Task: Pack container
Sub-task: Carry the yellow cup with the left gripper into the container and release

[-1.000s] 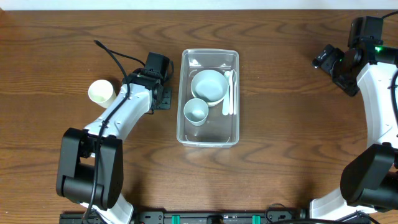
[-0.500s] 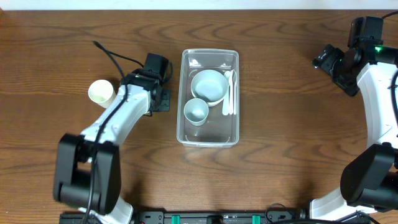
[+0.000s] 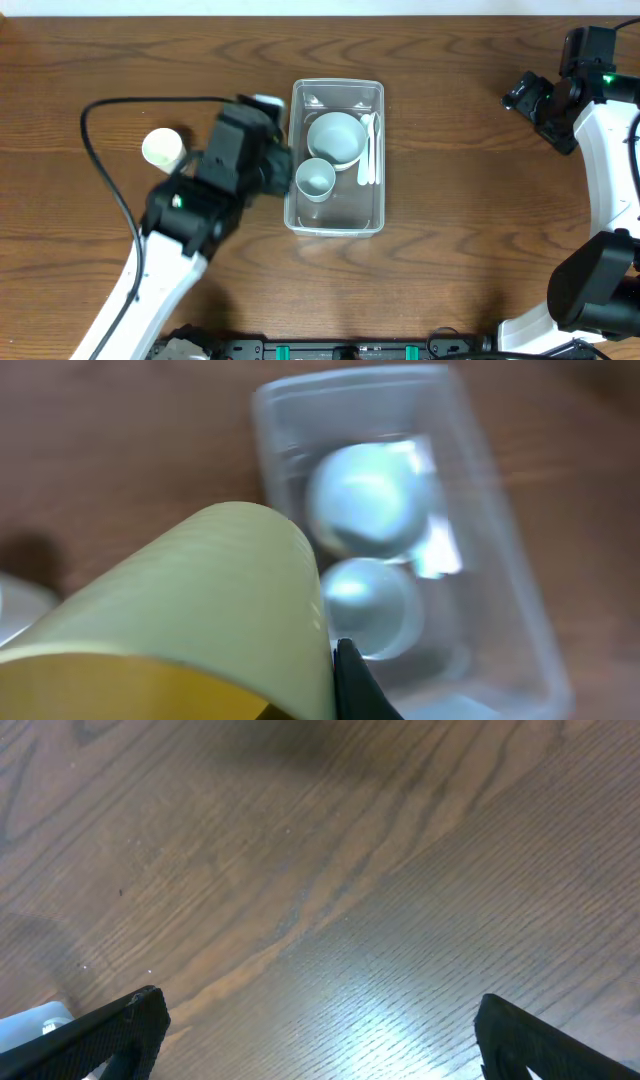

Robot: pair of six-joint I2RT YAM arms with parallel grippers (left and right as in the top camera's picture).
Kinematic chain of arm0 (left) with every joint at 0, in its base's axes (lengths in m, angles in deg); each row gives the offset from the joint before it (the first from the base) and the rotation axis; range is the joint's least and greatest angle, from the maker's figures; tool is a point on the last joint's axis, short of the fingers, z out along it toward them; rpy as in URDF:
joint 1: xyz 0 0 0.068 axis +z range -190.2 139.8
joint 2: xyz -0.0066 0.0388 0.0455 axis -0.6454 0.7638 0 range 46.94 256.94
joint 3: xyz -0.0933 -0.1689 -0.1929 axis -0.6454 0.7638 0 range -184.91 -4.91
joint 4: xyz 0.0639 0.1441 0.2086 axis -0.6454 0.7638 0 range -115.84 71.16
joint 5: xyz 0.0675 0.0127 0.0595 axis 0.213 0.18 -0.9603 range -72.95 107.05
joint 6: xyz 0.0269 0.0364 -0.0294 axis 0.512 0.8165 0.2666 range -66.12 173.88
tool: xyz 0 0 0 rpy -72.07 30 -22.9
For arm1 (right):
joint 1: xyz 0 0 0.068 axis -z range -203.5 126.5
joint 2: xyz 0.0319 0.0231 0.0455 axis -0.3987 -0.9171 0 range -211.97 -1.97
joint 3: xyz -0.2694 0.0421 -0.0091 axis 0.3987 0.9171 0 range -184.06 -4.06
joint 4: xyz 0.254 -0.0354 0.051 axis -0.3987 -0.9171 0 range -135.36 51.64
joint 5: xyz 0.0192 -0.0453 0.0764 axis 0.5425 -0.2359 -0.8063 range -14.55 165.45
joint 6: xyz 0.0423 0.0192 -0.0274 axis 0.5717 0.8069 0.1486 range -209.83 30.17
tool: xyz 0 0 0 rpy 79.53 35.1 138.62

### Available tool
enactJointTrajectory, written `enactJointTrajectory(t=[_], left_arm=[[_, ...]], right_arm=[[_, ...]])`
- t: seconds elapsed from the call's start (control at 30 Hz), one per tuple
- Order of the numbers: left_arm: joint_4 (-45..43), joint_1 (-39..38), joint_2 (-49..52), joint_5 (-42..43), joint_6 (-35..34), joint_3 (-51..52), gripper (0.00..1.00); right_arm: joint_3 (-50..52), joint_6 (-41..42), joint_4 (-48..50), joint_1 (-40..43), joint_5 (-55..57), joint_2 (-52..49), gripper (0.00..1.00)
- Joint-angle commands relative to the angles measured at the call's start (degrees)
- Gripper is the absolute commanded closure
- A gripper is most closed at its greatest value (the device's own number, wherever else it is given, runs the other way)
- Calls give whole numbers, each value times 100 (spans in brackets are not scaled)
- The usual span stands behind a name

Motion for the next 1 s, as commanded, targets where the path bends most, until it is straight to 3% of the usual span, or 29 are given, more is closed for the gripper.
enactJointTrajectory(t=[0.0,0.5,0.97], left_arm=[[-74,-494,9,103,-66,-107,94],[-826,-1969,1674,103,197,-107,94],[-1045,-2081,2531,-409,343,-107,94]], right_arm=[[17,70,-4,-4,22,-2,1],[17,70,-7,-4,22,-2,1],[17,70,-4,-4,22,-2,1]])
